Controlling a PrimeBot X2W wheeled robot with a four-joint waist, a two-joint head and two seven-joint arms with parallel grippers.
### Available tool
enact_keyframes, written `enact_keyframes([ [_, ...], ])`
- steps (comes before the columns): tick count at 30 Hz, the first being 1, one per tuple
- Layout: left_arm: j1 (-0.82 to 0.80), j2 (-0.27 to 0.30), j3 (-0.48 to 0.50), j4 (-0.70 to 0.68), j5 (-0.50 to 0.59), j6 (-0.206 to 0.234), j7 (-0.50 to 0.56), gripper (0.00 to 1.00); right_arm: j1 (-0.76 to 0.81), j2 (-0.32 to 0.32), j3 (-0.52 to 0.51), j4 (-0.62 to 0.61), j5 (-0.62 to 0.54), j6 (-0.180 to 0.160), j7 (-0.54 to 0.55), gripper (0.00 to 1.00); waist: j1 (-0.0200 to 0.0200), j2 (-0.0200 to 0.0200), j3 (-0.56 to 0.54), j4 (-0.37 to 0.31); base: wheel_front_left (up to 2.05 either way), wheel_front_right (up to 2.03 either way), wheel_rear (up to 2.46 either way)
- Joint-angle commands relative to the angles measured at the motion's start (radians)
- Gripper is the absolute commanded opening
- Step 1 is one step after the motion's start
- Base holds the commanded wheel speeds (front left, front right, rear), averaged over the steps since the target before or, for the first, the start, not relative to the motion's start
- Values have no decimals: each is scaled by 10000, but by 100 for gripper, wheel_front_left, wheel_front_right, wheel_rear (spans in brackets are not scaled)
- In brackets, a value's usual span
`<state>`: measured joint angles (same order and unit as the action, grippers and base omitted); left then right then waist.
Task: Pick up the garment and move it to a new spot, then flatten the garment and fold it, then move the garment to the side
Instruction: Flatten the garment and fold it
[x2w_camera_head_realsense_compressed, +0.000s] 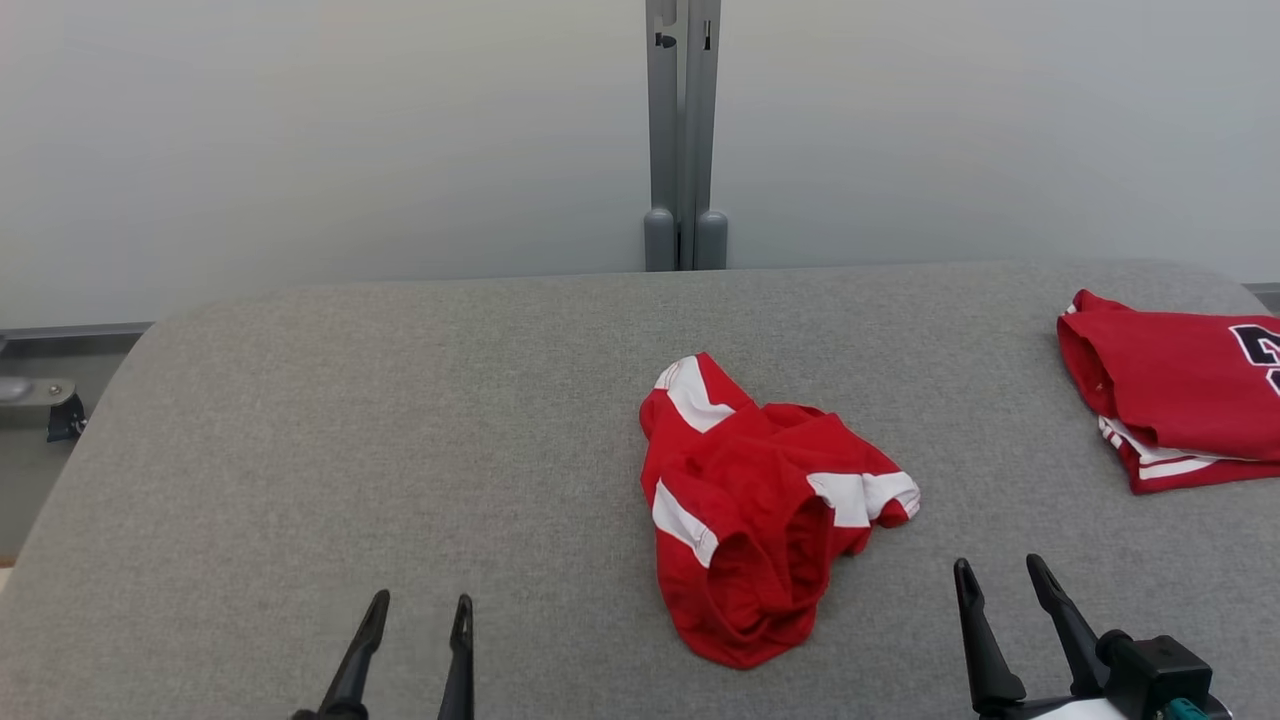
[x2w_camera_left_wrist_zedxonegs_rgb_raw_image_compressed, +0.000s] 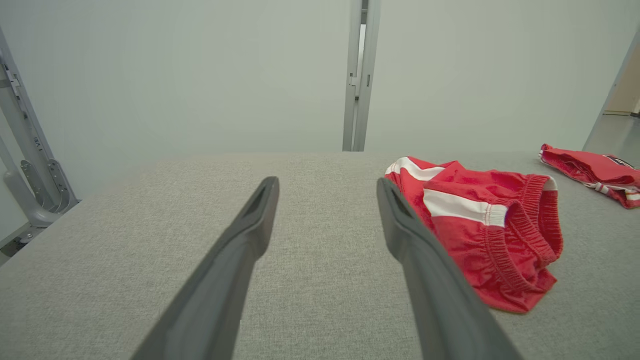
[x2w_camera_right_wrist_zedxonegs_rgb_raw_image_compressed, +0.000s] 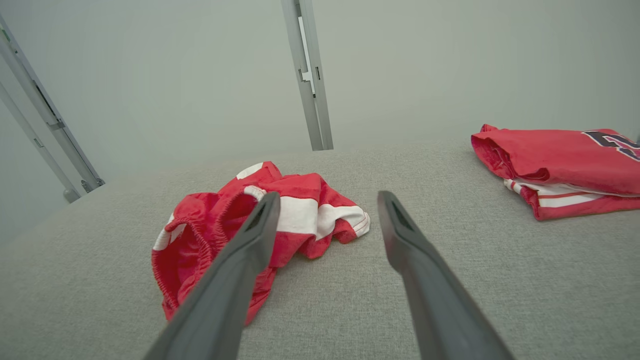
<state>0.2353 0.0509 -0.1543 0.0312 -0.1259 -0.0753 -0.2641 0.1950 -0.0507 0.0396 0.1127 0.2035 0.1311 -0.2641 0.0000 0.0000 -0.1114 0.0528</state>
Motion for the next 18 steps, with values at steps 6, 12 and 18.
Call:
enact_keyframes([
  [6,-599,2,-868,655,240,-277,0,100,-237,0,123,-26,-153,-9,1,100,0,0,257,-298,0,0,0],
  [12,-1439,9,-2435,2045,71,-485,2,100,-451,-52,283,-49,-223,-7,1,100,0,0,615,-815,0,0,0],
  [18,-2789,21,-4103,3728,-582,-552,2,100,-693,-137,435,-102,-319,-7,1,100,0,0,1290,-1305,0,0,0],
])
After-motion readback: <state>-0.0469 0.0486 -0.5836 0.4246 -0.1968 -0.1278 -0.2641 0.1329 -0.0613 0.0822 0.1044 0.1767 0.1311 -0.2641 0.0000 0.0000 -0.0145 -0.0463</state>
